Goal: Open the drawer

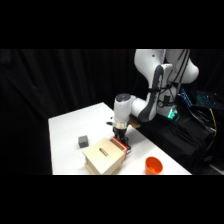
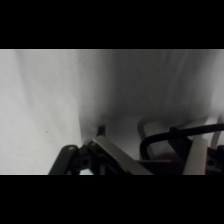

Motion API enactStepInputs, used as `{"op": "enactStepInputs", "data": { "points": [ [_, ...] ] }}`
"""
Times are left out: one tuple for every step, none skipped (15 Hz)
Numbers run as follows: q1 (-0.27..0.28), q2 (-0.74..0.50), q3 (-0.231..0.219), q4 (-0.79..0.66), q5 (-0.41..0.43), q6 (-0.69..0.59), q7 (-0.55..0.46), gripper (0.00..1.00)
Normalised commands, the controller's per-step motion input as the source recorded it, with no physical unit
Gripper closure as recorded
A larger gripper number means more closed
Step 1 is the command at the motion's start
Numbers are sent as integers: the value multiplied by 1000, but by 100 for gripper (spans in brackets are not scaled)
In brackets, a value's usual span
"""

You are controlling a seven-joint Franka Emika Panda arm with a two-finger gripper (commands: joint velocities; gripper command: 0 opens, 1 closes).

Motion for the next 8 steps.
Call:
{"op": "enactStepInputs", "data": {
  "points": [
    [84,-346,-196,-391,-134,-77,-12,0],
    [84,-363,-202,-378,-145,-94,-13,0],
    [109,-382,-225,-362,-167,-117,2,0],
    [139,-405,-248,-340,-196,-147,16,0],
    [174,-415,-267,-317,-219,-165,45,0],
    [208,-435,-274,-295,-243,-206,78,0],
    [257,-465,-285,-297,-282,-229,136,0],
    [254,-462,-264,-271,-311,-247,170,0]
  ]
}}
